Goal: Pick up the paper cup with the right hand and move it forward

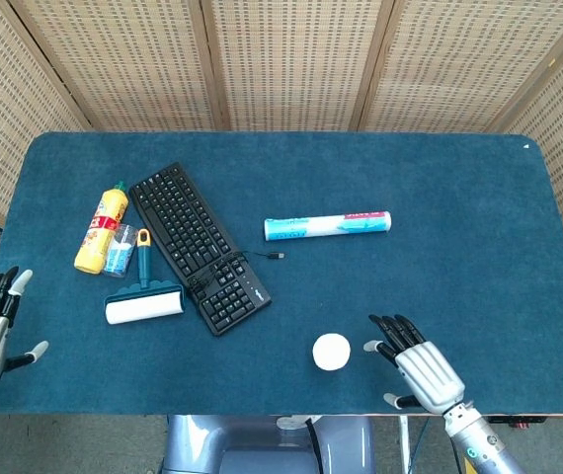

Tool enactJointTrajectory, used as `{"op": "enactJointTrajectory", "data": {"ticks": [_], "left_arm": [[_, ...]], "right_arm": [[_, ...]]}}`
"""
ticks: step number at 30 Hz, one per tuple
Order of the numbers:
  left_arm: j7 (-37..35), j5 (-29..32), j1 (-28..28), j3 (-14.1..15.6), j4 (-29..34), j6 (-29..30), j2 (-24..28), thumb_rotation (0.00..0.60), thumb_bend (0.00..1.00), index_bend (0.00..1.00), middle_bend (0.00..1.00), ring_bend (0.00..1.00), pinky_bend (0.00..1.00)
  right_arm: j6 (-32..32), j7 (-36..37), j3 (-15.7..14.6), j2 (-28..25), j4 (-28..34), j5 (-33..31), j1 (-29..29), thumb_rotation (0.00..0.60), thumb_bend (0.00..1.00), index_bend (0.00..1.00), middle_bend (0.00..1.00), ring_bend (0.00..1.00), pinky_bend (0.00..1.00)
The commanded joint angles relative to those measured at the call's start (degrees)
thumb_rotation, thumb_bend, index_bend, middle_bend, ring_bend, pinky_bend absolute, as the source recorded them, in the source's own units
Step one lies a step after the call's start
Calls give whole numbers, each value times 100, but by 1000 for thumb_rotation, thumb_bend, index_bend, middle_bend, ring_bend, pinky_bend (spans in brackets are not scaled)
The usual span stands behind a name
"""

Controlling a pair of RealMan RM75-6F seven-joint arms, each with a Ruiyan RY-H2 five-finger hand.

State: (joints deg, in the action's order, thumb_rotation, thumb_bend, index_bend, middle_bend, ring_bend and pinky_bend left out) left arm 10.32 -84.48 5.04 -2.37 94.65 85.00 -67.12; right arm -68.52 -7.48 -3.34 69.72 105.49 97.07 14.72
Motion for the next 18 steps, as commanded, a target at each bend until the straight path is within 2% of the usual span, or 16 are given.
{"op": "enactJointTrajectory", "data": {"ticks": [1,11,18], "left_arm": [[23,0,13,4,1,-21,-10,600,169,0,0,0,0],[35,8,9,-2,9,-4,-13,600,170,0,0,0,0],[0,26,12,-12,-11,-10,-7,600,171,0,0,0,0]], "right_arm": [[192,-230,90,71,157,-211,108,600,198,301,0,0,0],[578,-1081,424,371,596,-961,378,600,198,288,0,0,0],[667,-1377,552,543,716,-1367,494,600,198,225,0,0,0]]}}
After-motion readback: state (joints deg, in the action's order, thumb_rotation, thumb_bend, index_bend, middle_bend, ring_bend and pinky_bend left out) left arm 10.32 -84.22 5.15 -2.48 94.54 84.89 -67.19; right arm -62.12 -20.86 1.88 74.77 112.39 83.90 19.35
